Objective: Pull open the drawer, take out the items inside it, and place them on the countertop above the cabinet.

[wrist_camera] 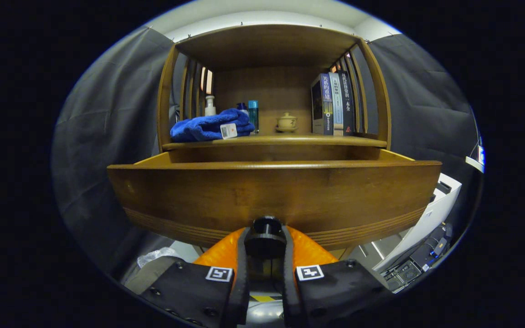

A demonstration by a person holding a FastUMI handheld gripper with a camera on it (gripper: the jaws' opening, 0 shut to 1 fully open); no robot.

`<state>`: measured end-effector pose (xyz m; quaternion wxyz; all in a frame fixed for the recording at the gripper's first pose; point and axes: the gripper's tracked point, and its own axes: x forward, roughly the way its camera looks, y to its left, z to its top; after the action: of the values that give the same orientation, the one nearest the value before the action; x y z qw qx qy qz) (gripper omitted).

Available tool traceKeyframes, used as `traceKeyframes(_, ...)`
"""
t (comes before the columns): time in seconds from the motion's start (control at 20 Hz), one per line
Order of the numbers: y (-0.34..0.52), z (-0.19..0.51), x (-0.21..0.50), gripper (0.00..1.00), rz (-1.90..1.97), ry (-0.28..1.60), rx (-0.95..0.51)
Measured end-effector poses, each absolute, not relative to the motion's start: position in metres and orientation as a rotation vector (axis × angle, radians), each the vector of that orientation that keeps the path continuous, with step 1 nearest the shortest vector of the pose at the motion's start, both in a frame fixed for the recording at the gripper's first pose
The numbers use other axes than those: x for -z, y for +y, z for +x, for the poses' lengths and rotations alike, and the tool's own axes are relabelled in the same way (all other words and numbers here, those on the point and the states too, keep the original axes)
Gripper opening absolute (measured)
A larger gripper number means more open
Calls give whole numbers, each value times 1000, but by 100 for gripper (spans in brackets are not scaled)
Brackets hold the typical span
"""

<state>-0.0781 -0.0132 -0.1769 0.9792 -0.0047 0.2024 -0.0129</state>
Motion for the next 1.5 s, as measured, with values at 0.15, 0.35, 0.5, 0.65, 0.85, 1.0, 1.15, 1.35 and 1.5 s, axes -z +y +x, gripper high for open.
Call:
traceKeyframes(0.15, -13, -77, 175, 39, -10, 396, 30)
traceKeyframes(0.35, -11, -78, 174, 48, -11, 397, 26)
traceKeyframes(0.5, -10, -79, 159, 62, -47, 351, 25)
traceKeyframes(0.65, -7, -79, 109, 84, -87, 209, 38)
traceKeyframes(0.85, 6, -54, 27, 99, -52, 94, -12)
traceKeyframes(1.0, -15, -14, -34, 99, -108, 42, 13)
traceKeyframes(1.15, -17, 41, -52, 99, -93, 83, 0)
traceKeyframes(1.35, -15, 99, -45, 99, -4, 248, -30)
traceKeyframes(1.5, -16, 102, 7, 99, 34, 495, -38)
